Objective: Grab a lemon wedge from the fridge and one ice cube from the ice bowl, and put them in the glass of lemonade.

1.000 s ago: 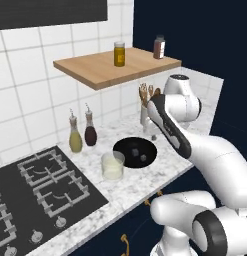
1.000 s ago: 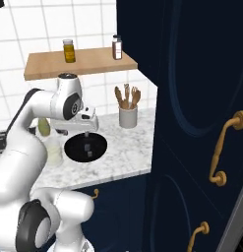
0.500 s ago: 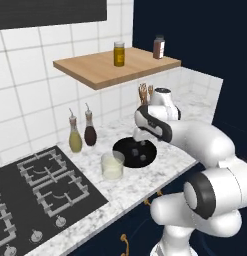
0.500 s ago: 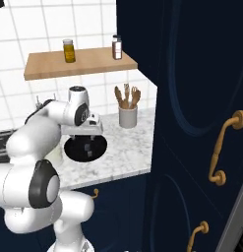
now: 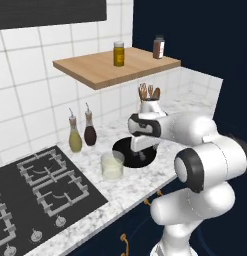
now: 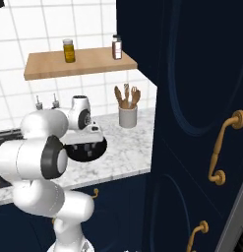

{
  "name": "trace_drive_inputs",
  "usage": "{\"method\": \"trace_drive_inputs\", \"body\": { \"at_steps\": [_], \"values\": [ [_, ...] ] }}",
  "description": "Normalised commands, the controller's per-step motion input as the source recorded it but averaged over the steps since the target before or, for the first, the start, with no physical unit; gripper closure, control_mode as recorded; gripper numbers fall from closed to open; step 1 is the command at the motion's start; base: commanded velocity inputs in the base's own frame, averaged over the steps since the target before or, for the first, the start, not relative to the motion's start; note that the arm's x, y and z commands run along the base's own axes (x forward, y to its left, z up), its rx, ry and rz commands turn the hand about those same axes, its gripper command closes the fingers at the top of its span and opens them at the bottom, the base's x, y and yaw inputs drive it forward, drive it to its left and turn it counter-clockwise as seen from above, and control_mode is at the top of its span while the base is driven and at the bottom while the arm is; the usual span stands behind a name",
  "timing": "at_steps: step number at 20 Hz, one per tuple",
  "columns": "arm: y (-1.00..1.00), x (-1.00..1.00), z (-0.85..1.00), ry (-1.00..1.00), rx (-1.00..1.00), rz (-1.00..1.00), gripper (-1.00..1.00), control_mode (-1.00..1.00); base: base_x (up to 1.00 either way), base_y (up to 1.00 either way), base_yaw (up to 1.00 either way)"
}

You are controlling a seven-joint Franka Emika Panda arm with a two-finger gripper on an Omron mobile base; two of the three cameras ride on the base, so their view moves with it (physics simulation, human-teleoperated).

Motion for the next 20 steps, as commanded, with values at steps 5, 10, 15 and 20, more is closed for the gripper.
{"method": "trace_drive_inputs", "body": {
  "at_steps": [5, 10, 15, 20],
  "values": [
    [0.15, 0.00, -0.32, 0.12, 0.00, 0.15, -1.00, -1.00, 0.00, 0.00, 0.00],
    [0.00, 0.15, -0.40, 0.00, 0.08, 0.12, -1.00, -1.00, 0.00, 0.00, 0.00],
    [0.00, 0.20, -0.05, 0.02, 0.01, 0.10, -1.00, -1.00, 0.00, 0.00, 0.00],
    [0.00, 0.06, -0.39, 0.00, 0.01, 0.06, -1.00, -1.00, 0.00, 0.00, 0.00]
  ]
}}
